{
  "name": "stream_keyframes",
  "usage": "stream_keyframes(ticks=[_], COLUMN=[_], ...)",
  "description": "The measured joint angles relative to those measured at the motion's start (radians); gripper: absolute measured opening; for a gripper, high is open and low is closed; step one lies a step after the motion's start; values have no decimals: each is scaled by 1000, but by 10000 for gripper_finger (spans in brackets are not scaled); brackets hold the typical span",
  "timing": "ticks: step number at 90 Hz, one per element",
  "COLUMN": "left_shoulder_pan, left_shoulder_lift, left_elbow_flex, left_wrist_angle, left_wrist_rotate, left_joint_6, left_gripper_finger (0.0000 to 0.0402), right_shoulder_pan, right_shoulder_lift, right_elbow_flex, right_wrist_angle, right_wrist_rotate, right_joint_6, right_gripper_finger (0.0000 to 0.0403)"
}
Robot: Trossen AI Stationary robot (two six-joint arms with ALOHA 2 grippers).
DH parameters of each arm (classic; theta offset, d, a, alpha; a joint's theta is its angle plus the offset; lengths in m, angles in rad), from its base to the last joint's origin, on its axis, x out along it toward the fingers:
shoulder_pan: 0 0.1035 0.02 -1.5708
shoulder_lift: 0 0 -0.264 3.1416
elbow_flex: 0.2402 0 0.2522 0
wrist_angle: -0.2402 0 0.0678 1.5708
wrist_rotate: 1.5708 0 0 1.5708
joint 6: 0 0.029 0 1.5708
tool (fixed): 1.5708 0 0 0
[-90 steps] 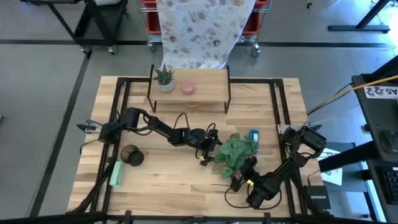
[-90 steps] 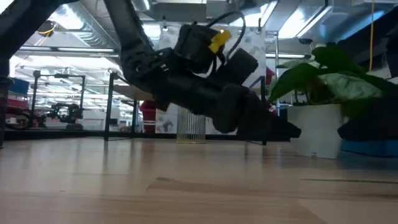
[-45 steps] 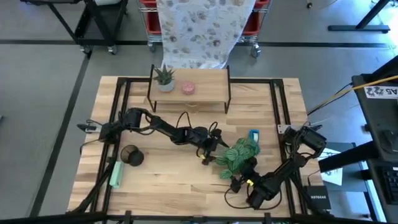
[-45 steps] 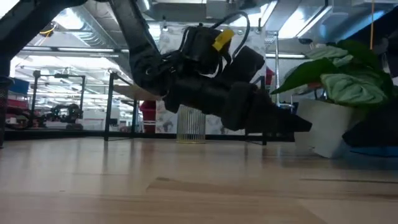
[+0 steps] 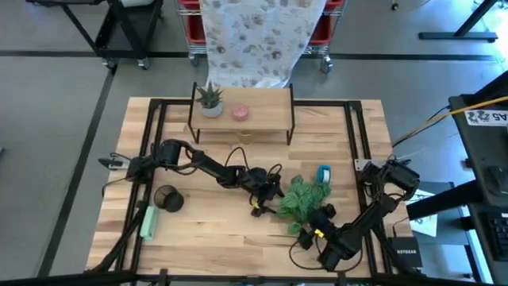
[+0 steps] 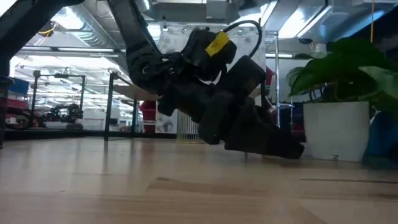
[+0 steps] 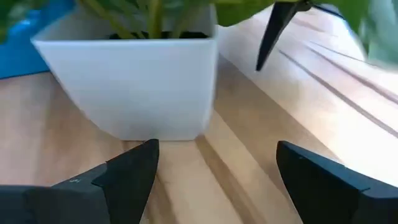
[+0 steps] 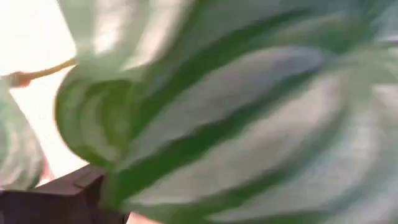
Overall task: Stock shelves
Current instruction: Put the potted plant on the shelf
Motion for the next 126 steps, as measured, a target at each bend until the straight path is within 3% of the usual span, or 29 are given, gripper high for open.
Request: stream_keyframes(ticks=[22,41,63,101,126], left_shoulder_pan=[-18,-17,-24,-51,-65], left_shoulder_lift=[0,0,0,0,0], left_elbow_flex=[0,0,0,0,0], left_wrist_angle=[85,92,114,134,129], left_wrist_rotate=[-50,-53,-76,-91,-83], left_joint_6=[3,14,-16,1,-17], left_gripper_finger=[308,308,308,308,308], right_shoulder_pan=[12,-30,-80,-92,-116], right_shoulder_lift=[-9,-9,-9,-11,-12], right_elbow_flex=[4,4,4,4,2], right_wrist_angle=[-152,-162,-53,113,282], right_wrist_rotate=[-30,8,28,80,48], right_joint_6=[26,-4,-187,-341,-498], right_gripper_finger=[351,351,351,351,351])
